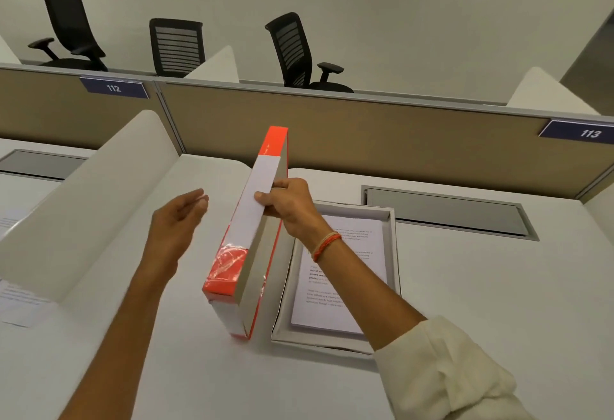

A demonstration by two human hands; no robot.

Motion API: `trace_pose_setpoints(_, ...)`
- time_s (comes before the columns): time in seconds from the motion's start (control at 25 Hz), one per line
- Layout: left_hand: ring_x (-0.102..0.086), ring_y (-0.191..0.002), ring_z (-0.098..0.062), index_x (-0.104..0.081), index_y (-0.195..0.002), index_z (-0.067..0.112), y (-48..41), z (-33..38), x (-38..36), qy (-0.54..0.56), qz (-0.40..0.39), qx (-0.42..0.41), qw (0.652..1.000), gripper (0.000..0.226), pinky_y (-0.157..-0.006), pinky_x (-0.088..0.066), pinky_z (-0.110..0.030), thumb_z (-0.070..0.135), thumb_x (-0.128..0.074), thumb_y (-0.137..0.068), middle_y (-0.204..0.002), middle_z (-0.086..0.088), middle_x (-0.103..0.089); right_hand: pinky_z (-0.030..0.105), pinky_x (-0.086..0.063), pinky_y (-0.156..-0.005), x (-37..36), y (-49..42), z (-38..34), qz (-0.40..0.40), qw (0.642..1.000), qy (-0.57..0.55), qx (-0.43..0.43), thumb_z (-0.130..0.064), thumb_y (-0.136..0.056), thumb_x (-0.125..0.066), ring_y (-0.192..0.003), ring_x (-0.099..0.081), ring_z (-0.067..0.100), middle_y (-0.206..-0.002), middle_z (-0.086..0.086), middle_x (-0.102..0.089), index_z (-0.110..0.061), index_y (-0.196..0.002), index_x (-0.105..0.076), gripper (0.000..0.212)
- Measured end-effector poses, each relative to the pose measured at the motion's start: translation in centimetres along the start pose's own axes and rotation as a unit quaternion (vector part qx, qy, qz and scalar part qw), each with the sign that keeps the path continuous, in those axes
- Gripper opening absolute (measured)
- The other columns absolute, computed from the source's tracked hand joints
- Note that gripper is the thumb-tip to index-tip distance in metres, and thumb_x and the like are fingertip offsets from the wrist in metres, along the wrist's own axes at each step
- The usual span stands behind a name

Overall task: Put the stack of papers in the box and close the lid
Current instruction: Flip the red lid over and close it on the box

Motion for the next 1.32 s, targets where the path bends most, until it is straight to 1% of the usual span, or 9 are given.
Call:
trace_pose_setpoints(0.08,-0.055,-0.127,-0.03,-0.048,-0.141,0.015,-0.6,-3.5,-2.4,-0.002,-0.055,0.055,0.997,0.052,-0.11,-0.042,-0.051,0.037,-0.055,-0.095,-0.142,-0.012,-0.055,0.025,-0.06,-0.069,1.6,1.3,-0.4,-0.001,1.0,-0.007,0.0,0.002,-0.087,-0.067,-0.112,-0.066,0.036,-0.126,0.02,-0.065,0.005,-0.121,-0.06,0.035)
trace_pose_setpoints(0.28,-0.059,-0.119,-0.04,-0.05,-0.135,0.003,0.4,-10.3,-8.2,0.007,-0.173,0.14,0.975,0.058,-0.107,-0.044,-0.054,0.045,-0.047,-0.096,-0.131,-0.024,-0.06,0.042,-0.057,-0.094,4.7,4.1,-1.5,-0.008,0.999,-0.037,-0.006,-0.001,-0.089,-0.065,-0.111,-0.067,0.031,-0.127,0.018,-0.066,0.0,-0.126,-0.057,0.037)
trace_pose_setpoints(0.56,-0.062,-0.118,-0.038,-0.056,-0.132,0.036,2.6,-12.3,-13.7,0.218,-0.3,0.219,0.902,0.049,-0.095,-0.051,-0.058,0.059,-0.053,-0.089,-0.128,-0.013,-0.066,0.032,-0.062,-0.081,11.4,7.0,-2.0,-0.031,0.99,-0.138,0.013,0.007,-0.091,-0.057,-0.089,-0.071,0.023,-0.105,0.016,-0.071,0.005,-0.129,-0.053,0.038)
trace_pose_setpoints(0.64,-0.063,-0.12,-0.026,-0.051,-0.135,0.043,2.4,-11.9,-13.9,0.198,-0.286,0.177,0.92,0.047,-0.099,-0.051,-0.052,0.059,-0.05,-0.091,-0.133,0.003,-0.064,0.032,-0.062,-0.083,14.9,8.0,-1.6,-0.017,0.995,-0.09,0.031,0.001,-0.093,-0.058,-0.094,-0.071,0.024,-0.109,0.016,-0.072,0.005,-0.125,-0.059,0.033)
trace_pose_setpoints(0.76,-0.066,-0.106,0.001,-0.045,-0.126,0.065,2.3,-11.0,-13.6,0.099,-0.223,0.112,0.963,0.035,-0.081,-0.058,-0.022,0.062,-0.044,-0.092,-0.121,0.033,-0.063,0.029,-0.061,-0.077,19.5,9.6,0.6,0.013,0.998,0.06,0.034,-0.027,-0.098,-0.055,-0.095,-0.074,0.019,-0.107,0.006,-0.076,-0.005,-0.116,-0.068,0.031)
trace_pose_setpoints(0.8,-0.066,-0.103,0.004,-0.042,-0.127,0.067,2.3,-10.6,-13.8,0.067,-0.212,0.091,0.971,0.036,-0.08,-0.057,-0.02,0.064,-0.042,-0.091,-0.12,0.036,-0.061,0.03,-0.06,-0.078,20.6,9.8,1.8,0.036,0.993,0.11,0.023,-0.037,-0.098,-0.052,-0.094,-0.074,0.019,-0.106,0.005,-0.076,-0.008,-0.115,-0.068,0.038)
trace_pose_setpoints(0.96,-0.052,-0.129,-0.024,-0.027,-0.149,0.043,2.7,-10.0,-16.0,-0.055,-0.181,0.038,0.981,0.057,-0.107,-0.042,-0.047,0.061,-0.032,-0.095,-0.149,0.006,-0.046,0.029,-0.057,-0.079,24.1,9.8,6.5,0.148,0.963,0.222,-0.018,-0.051,-0.099,-0.039,-0.088,-0.07,0.017,-0.098,0.003,-0.072,-0.012,-0.108,-0.066,0.049)
trace_pose_setpoints(1.16,-0.057,-0.116,-0.029,-0.015,-0.154,0.035,3.8,-11.1,-17.8,-0.14,-0.169,-0.007,0.976,0.065,-0.1,-0.048,-0.047,0.06,-0.026,-0.094,-0.13,-0.009,-0.055,0.019,-0.047,-0.059,26.2,8.9,11.2,0.192,0.94,0.28,-0.033,-0.039,-0.104,-0.029,-0.062,-0.056,0.013,-0.073,0.006,-0.058,-0.006,-0.085,-0.054,0.046)
trace_pose_setpoints(1.32,-0.058,-0.115,-0.027,-0.012,-0.154,0.035,4.3,-11.7,-18.9,-0.166,-0.161,-0.022,0.973,0.067,-0.096,-0.05,-0.047,0.061,-0.025,-0.094,-0.129,-0.009,-0.054,0.029,-0.054,-0.074,27.3,7.9,13.6,0.2,0.934,0.294,-0.041,-0.035,-0.106,-0.026,-0.082,-0.065,0.028,-0.095,0.022,-0.064,-0.001,-0.101,-0.056,0.046)
Point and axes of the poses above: each hand's wrist, its own y-axis away from the middle knuckle, its own x-axis out of the back of the hand, z = x × y, the point moved 6 cm from there along -y, towards the middle knuckle
